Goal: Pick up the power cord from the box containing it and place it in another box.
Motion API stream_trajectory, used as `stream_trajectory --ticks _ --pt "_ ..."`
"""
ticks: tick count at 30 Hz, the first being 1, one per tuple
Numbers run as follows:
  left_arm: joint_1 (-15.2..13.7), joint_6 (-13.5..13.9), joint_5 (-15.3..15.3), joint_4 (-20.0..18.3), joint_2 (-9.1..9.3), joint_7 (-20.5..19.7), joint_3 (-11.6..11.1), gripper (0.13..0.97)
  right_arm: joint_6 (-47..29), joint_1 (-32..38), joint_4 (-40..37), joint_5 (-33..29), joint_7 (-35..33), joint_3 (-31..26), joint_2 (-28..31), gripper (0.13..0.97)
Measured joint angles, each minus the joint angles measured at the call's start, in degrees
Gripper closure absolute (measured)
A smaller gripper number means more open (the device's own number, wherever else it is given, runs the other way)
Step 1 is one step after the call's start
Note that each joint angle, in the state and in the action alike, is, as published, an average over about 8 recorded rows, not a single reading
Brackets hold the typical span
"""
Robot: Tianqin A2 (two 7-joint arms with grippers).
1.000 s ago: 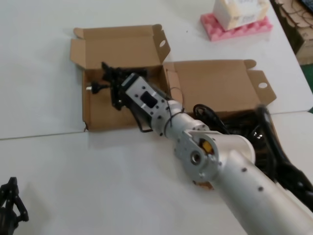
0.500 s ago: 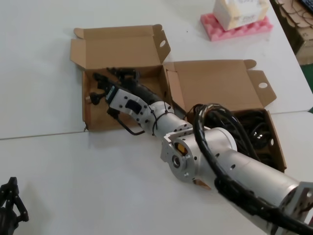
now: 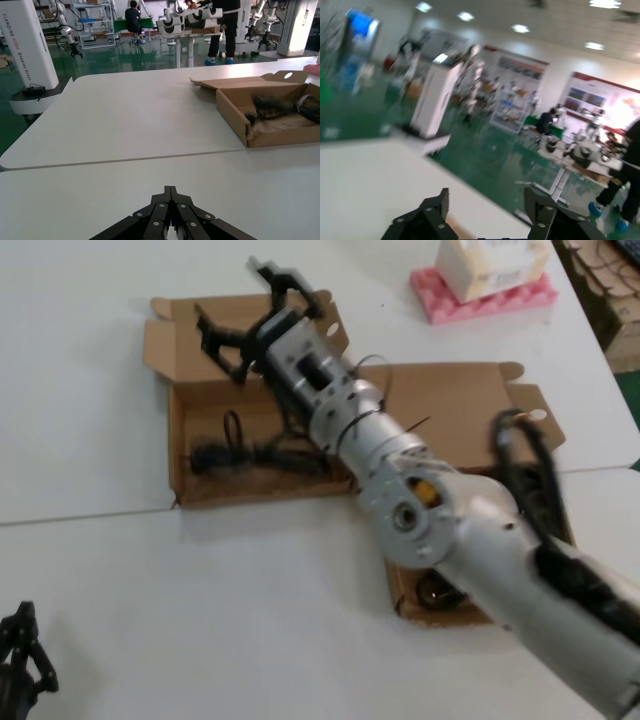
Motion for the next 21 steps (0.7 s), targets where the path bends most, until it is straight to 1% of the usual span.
stream_trajectory --ticks 1,6,9,10,11,14,18,19,21 --pt "0.0 0.0 0.0 0.0 0.0 0.0 0.0 0.934 -0.51 -0.86 2.37 0.76 0.0 2.05 0.76 0.671" --pt "0.0 0.0 0.0 0.0 0.0 0.01 0.0 0.933 -4.0 -5.99 13.71 3.16 0.0 12.52 3.67 0.541" --pt "0.0 0.0 0.0 0.0 0.0 0.01 0.0 0.931 -6.59 -9.2 19.5 2.74 0.0 18.39 4.54 0.463" --pt "0.0 0.0 0.0 0.0 0.0 0.01 0.0 0.93 -7.34 -10.09 21.05 2.42 0.0 20.01 4.73 0.463" --pt "0.0 0.0 0.0 0.0 0.0 0.01 0.0 0.929 -8.0 -10.8 22.35 2.05 0.0 21.28 4.85 0.441" --pt "0.0 0.0 -0.01 0.0 0.0 0.01 0.0 0.921 -9.13 -12.38 24.55 1.24 0.0 23.7 5.03 0.375" --pt "0.0 0.0 -0.01 0.0 0.0 0.01 0.0 0.89 -9.4 -13.85 25.36 1.63 0.0 24.76 5.18 0.286" --pt "0.0 0.0 -0.01 0.0 0.0 0.01 0.0 0.882 -9.41 -14.32 25.52 1.87 0.0 25.0 5.23 0.286" --pt "0.0 0.0 -0.01 0.0 0.0 0.01 0.0 0.867 -9.45 -15.39 25.89 2.39 0.0 25.56 5.34 0.258"
